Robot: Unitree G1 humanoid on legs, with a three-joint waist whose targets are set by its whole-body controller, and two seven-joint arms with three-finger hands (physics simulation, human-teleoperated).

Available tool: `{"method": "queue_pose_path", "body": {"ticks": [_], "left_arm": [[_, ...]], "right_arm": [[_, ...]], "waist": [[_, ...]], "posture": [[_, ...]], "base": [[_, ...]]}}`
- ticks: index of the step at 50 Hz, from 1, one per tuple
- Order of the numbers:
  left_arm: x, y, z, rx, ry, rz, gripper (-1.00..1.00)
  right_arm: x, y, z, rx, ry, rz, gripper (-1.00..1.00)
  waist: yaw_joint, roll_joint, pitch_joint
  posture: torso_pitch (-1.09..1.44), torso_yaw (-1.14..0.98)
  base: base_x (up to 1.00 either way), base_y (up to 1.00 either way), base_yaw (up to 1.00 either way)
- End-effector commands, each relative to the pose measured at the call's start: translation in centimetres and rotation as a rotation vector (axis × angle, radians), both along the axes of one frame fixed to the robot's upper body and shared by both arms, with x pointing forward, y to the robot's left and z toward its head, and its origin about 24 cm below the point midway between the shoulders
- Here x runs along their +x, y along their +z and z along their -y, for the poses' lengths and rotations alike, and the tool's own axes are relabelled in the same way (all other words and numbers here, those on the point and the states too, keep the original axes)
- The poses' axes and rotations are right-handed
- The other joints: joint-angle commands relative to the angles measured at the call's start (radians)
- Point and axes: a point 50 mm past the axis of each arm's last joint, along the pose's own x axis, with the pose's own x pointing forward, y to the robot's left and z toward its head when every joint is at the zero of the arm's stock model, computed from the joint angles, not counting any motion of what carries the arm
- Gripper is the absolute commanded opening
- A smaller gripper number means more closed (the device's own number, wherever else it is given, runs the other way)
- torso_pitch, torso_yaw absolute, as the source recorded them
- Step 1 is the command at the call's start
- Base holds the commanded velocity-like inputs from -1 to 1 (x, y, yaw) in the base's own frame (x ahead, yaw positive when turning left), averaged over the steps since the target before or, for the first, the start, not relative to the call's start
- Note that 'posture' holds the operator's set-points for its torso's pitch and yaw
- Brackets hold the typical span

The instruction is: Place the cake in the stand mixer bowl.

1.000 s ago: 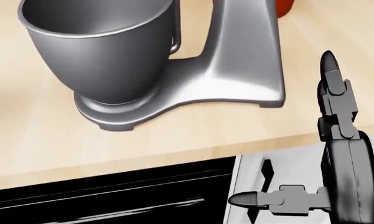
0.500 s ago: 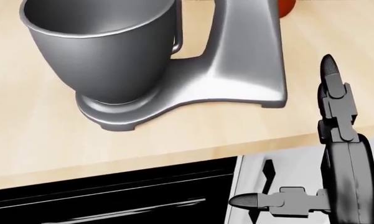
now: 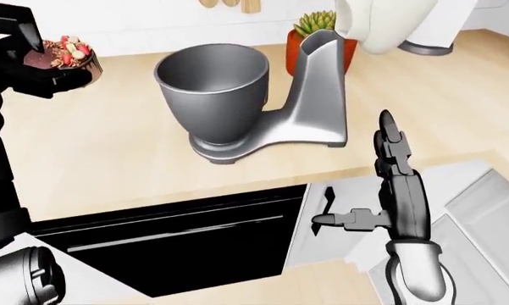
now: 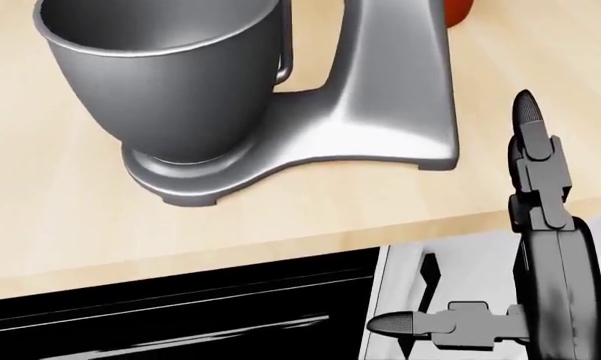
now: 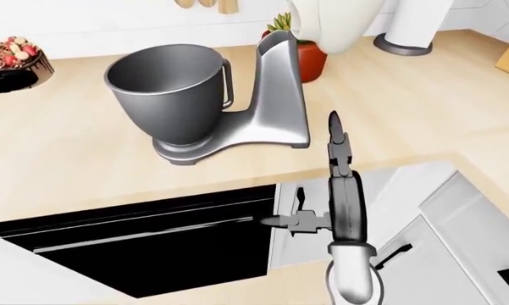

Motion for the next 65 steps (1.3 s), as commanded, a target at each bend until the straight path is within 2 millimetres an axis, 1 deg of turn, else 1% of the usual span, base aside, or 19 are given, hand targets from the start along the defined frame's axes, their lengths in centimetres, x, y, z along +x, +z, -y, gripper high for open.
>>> {"method": "queue_pose_path", "body": {"ticks": [1,6,12,18,21,24,27,33,45,56,59,61,65], "left_arm": [[-1.0,3.0,0.3,0.041,-0.001,0.117,-1.00],[-0.7,3.4,0.8,0.044,-0.013,0.123,-1.00],[0.0,4.4,2.1,0.032,-0.044,0.161,-1.00],[0.7,4.7,3.5,0.038,-0.073,0.163,-1.00],[0.9,5.0,4.6,0.034,-0.102,0.164,-1.00],[1.3,4.7,5.5,0.034,-0.124,0.158,-1.00],[1.6,4.7,6.0,0.038,-0.132,0.158,-1.00],[1.8,5.6,7.0,0.046,-0.155,0.170,-1.00],[2.3,6.1,8.0,0.048,-0.175,0.178,-1.00],[2.7,6.9,9.8,0.053,-0.217,0.188,-1.00],[2.5,6.9,10.2,0.059,-0.230,0.189,-1.00],[2.3,7.2,10.4,0.061,-0.237,0.194,-1.00],[2.5,7.3,10.6,0.064,-0.243,0.194,-1.00]], "right_arm": [[-0.4,1.3,-0.1,-0.008,0.006,0.081,0.95],[-0.5,1.3,-0.1,-0.008,0.006,0.082,0.96],[-0.5,1.4,-0.1,-0.007,0.007,0.085,0.95],[-0.6,1.5,0.0,-0.005,0.007,0.089,0.96],[-0.7,1.4,0.0,-0.002,0.009,0.091,0.96],[-0.8,1.5,0.0,-0.002,0.009,0.093,0.96],[-0.8,1.5,0.0,0.001,0.009,0.094,0.96],[-0.9,1.6,0.1,0.000,0.007,0.097,0.96],[-0.9,1.6,0.1,0.002,0.009,0.099,0.95],[-1.0,1.5,0.1,0.002,0.007,0.101,0.96],[-1.0,1.5,0.2,0.002,0.005,0.101,0.96],[-1.1,1.5,0.2,0.002,0.005,0.102,0.96],[-1.1,1.5,0.2,0.001,0.005,0.102,0.96]], "waist": [[0.000,0.008,-0.023],[0.001,0.006,-0.023],[0.002,0.001,-0.023],[0.004,-0.004,-0.023],[0.004,-0.005,-0.024],[0.004,-0.007,-0.023],[0.005,-0.009,-0.023],[0.005,-0.012,-0.024],[0.005,-0.016,-0.022],[0.006,-0.020,-0.021],[0.006,-0.021,-0.021],[0.005,-0.020,-0.020],[0.006,-0.021,-0.019]], "posture": [[0.00,0.00],[0.00,0.00],[0.00,0.00],[0.00,0.00],[0.00,0.00],[0.00,0.00],[0.00,0.00],[0.00,0.00],[0.00,0.00],[0.00,0.00],[0.00,0.00],[0.00,0.00],[0.00,0.00]], "base": [[0.00,0.00,0.00],[0.00,0.00,0.00],[0.00,0.00,0.00],[0.00,0.00,0.00],[0.00,0.00,0.00],[0.00,0.00,0.00],[0.00,0.00,0.00],[0.00,0.00,0.00],[0.00,0.00,0.00],[0.00,0.00,0.00],[0.00,0.00,0.00],[0.00,0.00,0.00],[0.00,0.00,0.00]]}}
